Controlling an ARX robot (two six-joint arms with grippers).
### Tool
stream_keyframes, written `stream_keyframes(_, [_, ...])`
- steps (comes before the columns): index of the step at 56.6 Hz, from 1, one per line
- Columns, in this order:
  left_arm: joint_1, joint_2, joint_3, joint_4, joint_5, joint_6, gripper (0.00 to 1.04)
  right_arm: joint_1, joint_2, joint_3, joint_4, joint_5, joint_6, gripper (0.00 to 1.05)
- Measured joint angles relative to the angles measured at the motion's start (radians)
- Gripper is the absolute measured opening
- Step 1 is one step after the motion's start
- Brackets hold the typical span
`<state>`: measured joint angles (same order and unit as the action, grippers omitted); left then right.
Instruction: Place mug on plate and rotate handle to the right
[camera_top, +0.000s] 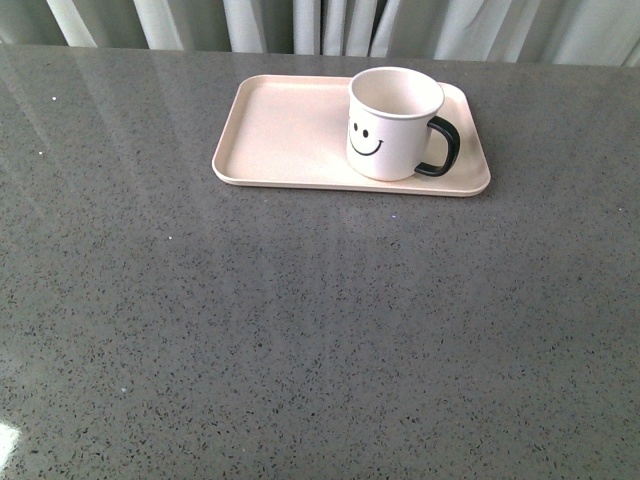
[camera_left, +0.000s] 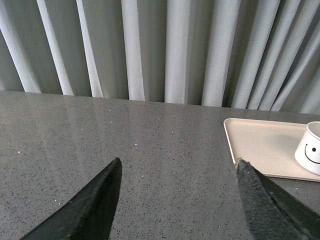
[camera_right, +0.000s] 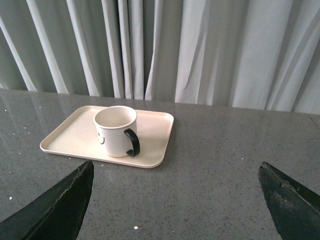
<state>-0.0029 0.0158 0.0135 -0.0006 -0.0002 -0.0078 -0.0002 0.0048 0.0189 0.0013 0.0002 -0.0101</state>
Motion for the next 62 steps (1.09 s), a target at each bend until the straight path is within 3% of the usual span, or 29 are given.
stream_keyframes(8, [0.0,0.0,0.0,0.0,0.0,0.0,0.96,0.0,0.0,0.0,0.0,0.0,0.0,0.96])
stream_keyframes(15, [0.0,0.0,0.0,0.0,0.0,0.002,0.96,0.0,0.0,0.0,0.0,0.0,0.0,0.96])
stream_keyframes(20, [0.0,0.0,0.0,0.0,0.0,0.002,0.96,-0.082,0.246,0.156,-0.322,-0.222,-0.079,0.96])
stream_keyframes(22, [0.0,0.0,0.0,0.0,0.001,0.003,0.96,-0.114,0.422,0.235,-0.368,-0.259,-0.112,0.96])
stream_keyframes(30, [0.0,0.0,0.0,0.0,0.0,0.003,0.96,-0.149,0.817,0.442,-0.2,-0.257,-0.153,0.96])
stream_keyframes(39, [0.0,0.0,0.0,0.0,0.0,0.003,0.96,-0.118,1.232,0.719,-0.093,-0.187,-0.146,0.96])
stream_keyframes(51, [0.0,0.0,0.0,0.0,0.0,0.003,0.96,-0.043,1.693,1.11,-0.168,-0.107,-0.09,0.96])
stream_keyframes(62, [0.0,0.0,0.0,0.0,0.0,0.003,0.96,0.0,1.923,1.345,-0.249,-0.069,-0.05,0.96])
